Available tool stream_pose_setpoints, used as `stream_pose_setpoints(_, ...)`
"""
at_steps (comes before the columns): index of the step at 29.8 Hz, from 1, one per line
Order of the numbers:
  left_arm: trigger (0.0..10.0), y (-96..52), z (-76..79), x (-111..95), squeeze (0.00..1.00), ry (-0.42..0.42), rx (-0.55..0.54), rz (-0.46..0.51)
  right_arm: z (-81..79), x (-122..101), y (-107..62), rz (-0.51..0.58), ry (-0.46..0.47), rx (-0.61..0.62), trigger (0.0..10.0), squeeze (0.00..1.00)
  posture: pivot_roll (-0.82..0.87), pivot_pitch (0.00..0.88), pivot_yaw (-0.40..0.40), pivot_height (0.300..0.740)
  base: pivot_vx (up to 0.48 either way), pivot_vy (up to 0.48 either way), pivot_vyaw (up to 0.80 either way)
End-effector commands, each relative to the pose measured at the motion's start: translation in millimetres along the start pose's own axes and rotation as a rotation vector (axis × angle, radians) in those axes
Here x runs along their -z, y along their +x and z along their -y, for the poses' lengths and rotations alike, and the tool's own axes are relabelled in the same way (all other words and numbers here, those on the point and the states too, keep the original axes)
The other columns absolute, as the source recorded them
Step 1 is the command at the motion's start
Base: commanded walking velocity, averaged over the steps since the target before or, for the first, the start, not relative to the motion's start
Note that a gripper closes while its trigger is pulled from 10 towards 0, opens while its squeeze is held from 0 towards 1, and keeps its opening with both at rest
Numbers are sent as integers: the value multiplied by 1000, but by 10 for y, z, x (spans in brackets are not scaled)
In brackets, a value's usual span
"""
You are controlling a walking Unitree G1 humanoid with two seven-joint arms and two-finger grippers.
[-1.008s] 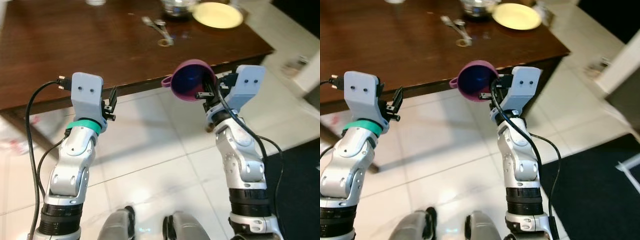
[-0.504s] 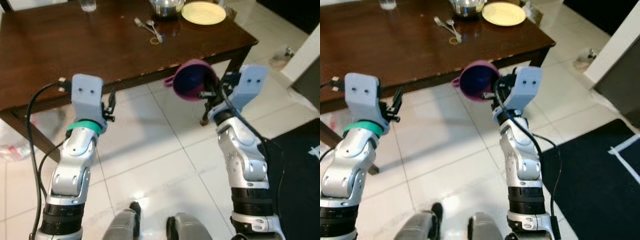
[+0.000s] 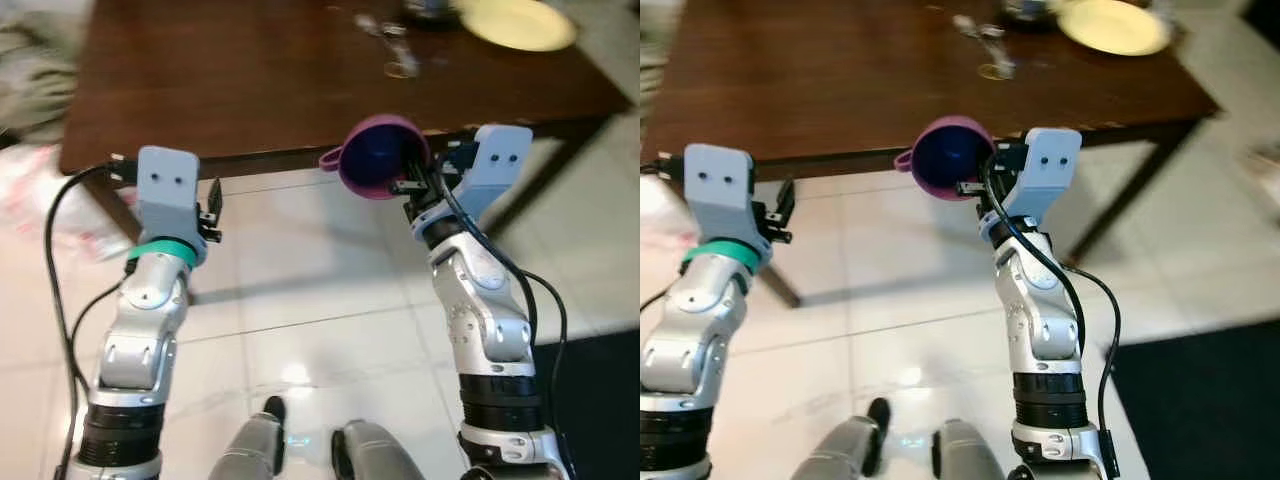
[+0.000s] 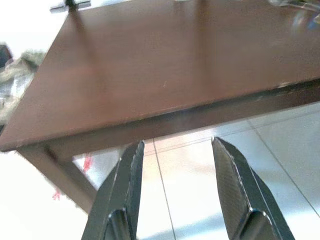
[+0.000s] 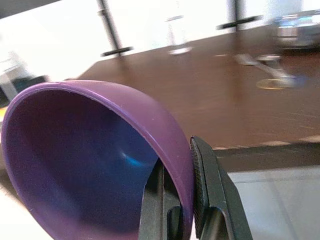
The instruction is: Setting the table
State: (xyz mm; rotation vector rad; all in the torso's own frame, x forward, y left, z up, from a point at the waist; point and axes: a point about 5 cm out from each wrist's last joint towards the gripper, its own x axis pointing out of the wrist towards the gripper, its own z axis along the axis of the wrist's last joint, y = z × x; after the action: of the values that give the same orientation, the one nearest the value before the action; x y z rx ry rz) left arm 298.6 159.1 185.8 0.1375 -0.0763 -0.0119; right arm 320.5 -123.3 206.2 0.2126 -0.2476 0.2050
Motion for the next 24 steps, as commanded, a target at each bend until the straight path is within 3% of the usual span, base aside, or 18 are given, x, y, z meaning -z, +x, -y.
stream_pose_setpoints(1, 10000, -10, 11, 39, 0, 10, 1, -23, 27, 6, -23, 2, 11, 10, 10000, 0, -70, 91, 24, 740, 0, 0, 800)
stream_pose_setpoints(24, 10000, 23, -35, 84, 0, 42, -46, -47, -43, -28, -16, 26, 37, -49, 10000, 0, -68, 76, 25, 740, 0, 0, 800)
